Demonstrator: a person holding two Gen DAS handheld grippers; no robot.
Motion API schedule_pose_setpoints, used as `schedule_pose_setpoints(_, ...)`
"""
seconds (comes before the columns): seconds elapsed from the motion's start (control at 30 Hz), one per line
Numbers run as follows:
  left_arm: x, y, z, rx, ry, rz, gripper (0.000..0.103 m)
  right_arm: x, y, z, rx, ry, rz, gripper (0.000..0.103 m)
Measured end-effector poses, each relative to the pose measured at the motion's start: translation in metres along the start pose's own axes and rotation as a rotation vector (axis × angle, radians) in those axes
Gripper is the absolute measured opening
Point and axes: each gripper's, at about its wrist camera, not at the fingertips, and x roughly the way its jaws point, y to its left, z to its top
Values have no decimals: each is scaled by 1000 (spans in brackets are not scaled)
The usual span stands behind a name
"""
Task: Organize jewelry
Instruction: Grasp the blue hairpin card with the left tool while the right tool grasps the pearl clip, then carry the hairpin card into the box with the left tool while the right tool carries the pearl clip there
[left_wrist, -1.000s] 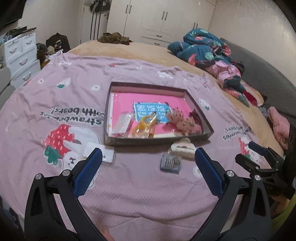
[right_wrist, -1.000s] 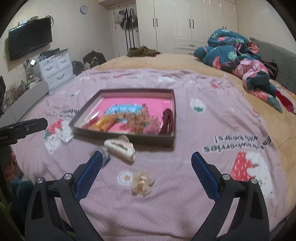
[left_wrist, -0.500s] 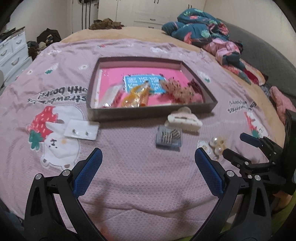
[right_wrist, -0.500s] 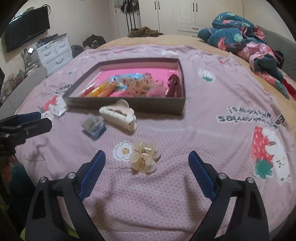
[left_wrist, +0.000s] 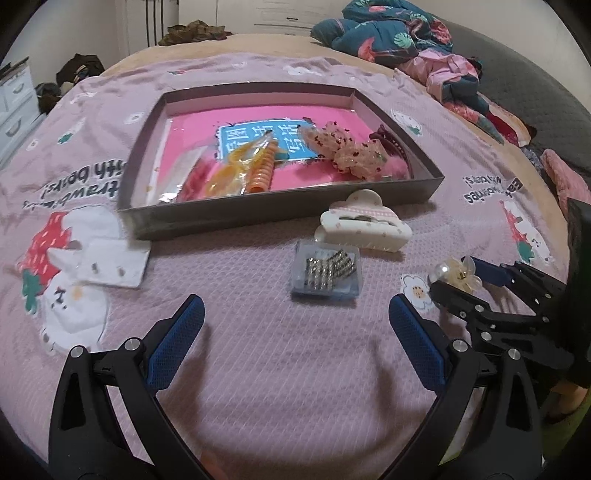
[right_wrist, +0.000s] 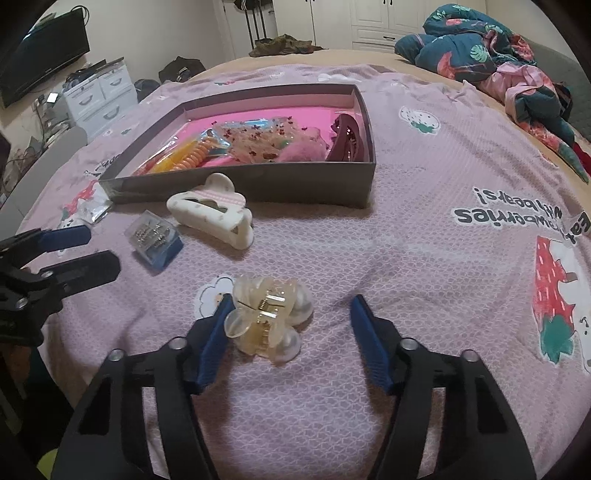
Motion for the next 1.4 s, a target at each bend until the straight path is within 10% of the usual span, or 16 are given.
schedule_pose_setpoints(0.13, 11, -5, 6, 11, 6, -8, 93, -2, -4, 0, -8, -5, 14, 35)
schedule_pose_setpoints(0.27, 25, -14, 11, 33, 21, -8, 92, -7, -10, 0, 0, -12, 29, 35)
schedule_pose_setpoints(0.4, 35, -20, 13, 50, 34, -3, 76, -13, -16, 1, 8, -22, 26, 35)
schedule_pose_setpoints(0.53, 39, -22, 13, 68, 30, 28, 36, -20, -20, 4, 11, -35, 21, 35)
schedule_pose_setpoints(1.4, -43, 36, 18, -93, -107, 15, 36, -39, 39, 39, -108, -75, 114, 35)
